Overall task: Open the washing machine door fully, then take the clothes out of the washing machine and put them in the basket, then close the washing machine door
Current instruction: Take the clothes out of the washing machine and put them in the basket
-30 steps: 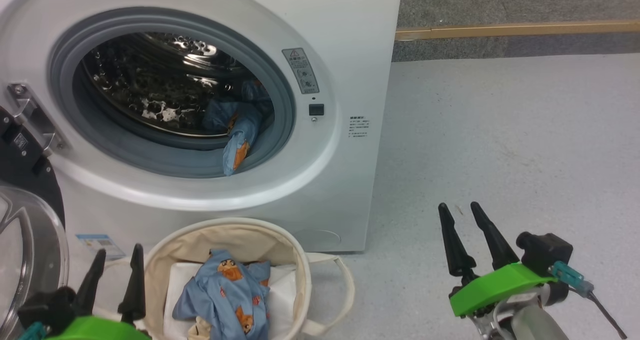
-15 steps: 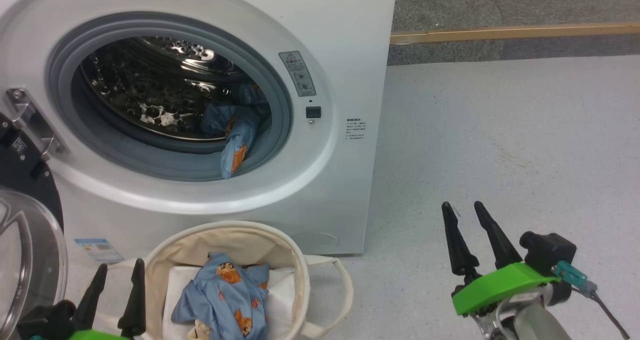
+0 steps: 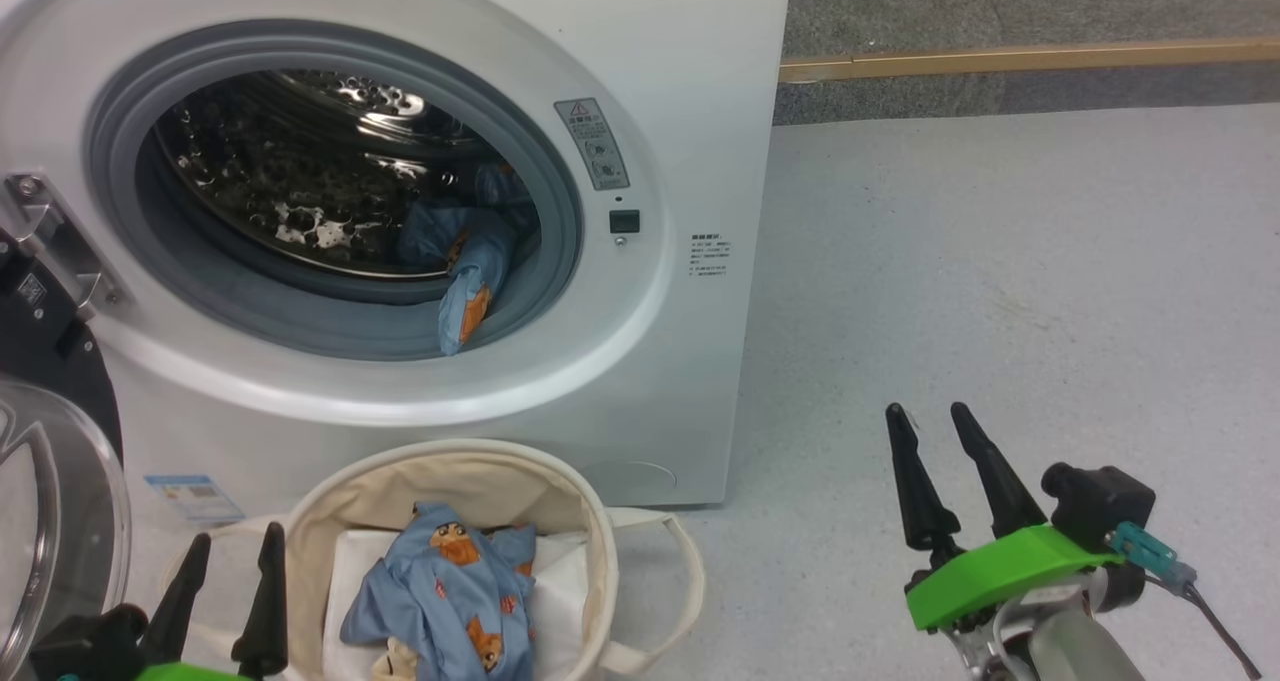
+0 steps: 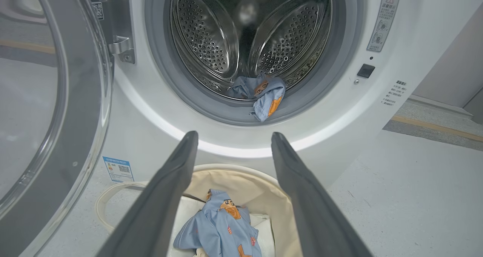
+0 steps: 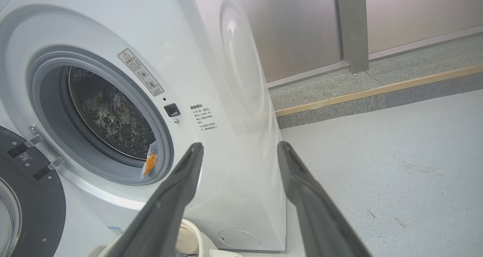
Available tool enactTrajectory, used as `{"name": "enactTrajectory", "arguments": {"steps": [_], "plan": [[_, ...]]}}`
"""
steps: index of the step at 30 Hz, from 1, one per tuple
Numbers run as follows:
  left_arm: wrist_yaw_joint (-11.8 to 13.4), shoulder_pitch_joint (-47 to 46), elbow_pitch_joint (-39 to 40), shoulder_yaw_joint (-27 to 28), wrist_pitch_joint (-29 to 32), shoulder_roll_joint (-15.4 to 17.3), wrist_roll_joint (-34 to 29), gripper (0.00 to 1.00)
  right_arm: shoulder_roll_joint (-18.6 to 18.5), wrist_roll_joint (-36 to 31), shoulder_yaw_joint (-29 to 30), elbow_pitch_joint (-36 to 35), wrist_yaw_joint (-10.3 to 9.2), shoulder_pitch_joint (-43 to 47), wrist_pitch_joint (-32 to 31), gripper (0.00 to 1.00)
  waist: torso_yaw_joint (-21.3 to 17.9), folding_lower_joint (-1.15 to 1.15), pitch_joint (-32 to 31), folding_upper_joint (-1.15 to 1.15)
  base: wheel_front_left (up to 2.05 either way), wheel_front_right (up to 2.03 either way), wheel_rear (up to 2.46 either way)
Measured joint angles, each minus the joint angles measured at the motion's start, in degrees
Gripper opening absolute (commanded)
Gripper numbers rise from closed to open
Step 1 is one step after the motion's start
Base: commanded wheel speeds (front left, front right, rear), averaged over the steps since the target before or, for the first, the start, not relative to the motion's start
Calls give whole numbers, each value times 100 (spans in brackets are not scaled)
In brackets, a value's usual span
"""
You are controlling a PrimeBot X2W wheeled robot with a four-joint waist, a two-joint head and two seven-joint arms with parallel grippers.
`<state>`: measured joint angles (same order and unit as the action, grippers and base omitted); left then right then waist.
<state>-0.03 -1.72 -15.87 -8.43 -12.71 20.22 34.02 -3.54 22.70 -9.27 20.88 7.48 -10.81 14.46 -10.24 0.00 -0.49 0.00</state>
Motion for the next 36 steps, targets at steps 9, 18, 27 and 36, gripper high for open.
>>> {"name": "enactTrajectory", "arguments": {"steps": [9, 18, 27, 36], "plan": [[-8, -22, -43, -29, -1, 15, 4, 100, 2, 0, 19, -4, 0, -2, 0, 100, 0, 0, 29, 0, 0, 0, 0], [-52, -24, -49, -78, -9, 27, 4, 100, 4, -12, 22, -3, 0, -2, 0, 100, -10, 0, 28, 0, 0, 0, 0], [-51, -24, -32, -145, -11, 27, 4, 100, 4, -18, 25, -3, 0, -4, 0, 100, -24, 0, 59, 0, 0, 0, 0], [-157, -258, 8, -158, 68, 44, 249, 100, 4, -16, 14, -3, 0, -14, 0, 100, -81, 0, 140, 0, 0, 0, 0]]}}
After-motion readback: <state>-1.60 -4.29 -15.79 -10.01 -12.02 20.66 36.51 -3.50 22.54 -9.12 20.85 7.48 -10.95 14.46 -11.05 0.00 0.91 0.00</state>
